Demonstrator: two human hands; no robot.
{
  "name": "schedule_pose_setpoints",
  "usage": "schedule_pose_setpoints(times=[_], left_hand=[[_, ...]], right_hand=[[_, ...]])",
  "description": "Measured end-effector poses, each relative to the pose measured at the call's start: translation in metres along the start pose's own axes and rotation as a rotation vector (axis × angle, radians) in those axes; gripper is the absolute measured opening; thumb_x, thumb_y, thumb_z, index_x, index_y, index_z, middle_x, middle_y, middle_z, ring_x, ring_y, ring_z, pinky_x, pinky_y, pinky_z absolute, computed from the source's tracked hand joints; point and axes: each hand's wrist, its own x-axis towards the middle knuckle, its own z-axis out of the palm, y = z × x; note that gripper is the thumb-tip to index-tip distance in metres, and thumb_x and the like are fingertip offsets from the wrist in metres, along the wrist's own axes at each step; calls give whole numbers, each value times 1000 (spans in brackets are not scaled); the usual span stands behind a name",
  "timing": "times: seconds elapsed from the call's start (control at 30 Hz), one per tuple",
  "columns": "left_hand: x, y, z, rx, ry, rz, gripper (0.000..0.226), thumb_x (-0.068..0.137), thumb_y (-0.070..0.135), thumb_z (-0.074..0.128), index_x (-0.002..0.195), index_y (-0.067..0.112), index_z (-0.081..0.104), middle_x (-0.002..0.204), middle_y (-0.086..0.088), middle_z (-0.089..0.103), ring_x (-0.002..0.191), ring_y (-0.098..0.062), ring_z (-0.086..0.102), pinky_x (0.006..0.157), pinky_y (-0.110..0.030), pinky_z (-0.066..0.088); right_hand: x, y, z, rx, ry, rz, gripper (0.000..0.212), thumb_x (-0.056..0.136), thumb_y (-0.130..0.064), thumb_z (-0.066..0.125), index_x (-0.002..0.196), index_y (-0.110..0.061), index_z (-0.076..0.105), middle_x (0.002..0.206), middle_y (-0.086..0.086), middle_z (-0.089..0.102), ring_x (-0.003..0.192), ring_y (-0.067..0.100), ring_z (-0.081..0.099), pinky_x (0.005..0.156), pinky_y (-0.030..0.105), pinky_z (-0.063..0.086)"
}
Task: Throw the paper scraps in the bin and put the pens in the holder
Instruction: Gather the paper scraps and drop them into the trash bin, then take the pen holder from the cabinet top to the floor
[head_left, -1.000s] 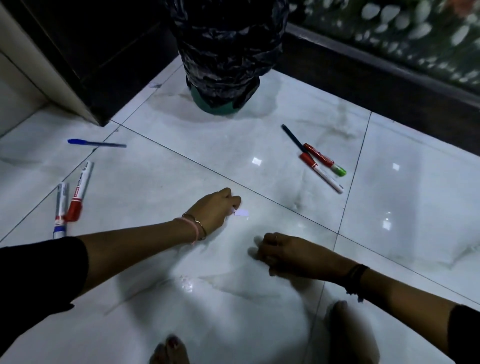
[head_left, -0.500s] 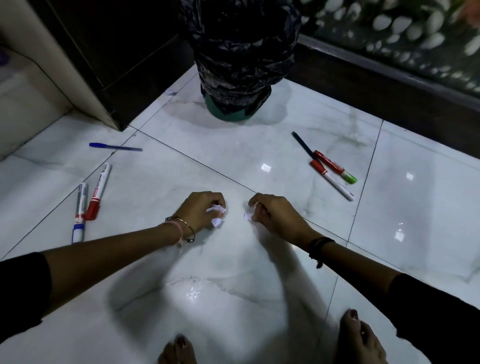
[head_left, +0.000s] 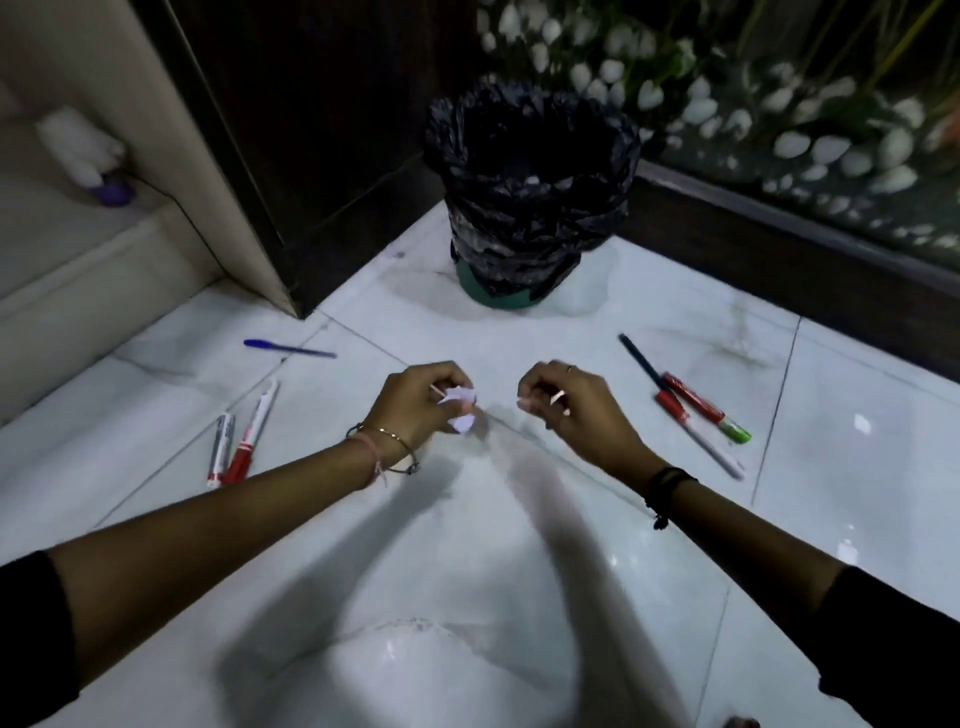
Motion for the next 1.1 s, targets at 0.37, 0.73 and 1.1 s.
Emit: schedule_pose_setpoints(times=[0.37, 0.73, 1.1], left_hand=[[174, 171, -65, -125, 414, 213, 11, 75, 5, 67, 79, 15, 69, 70, -2, 62, 76, -17, 54, 75, -27, 49], [194, 277, -106, -148, 160, -234, 22, 86, 5, 48, 92, 11, 68, 97, -19, 70, 92, -33, 65, 76, -33, 44], [87, 555, -334, -153, 327, -65, 20, 90, 7, 48, 94, 14, 66, 85, -4, 66, 65, 1, 64, 59, -9, 46]], right_hand=[[186, -84, -113, 180, 554, 37, 8, 85, -9, 66, 79, -12, 62, 67, 1, 59, 60, 14, 58, 58, 24, 56], [254, -148, -216, -8, 120, 376, 21, 92, -25, 56, 89, -11, 71, 89, 16, 73, 87, 30, 68, 83, 50, 56], [334, -477, -395, 25, -6, 86, 16, 92, -16, 56, 93, -10, 72, 72, -3, 67, 55, -4, 61, 50, 13, 48]])
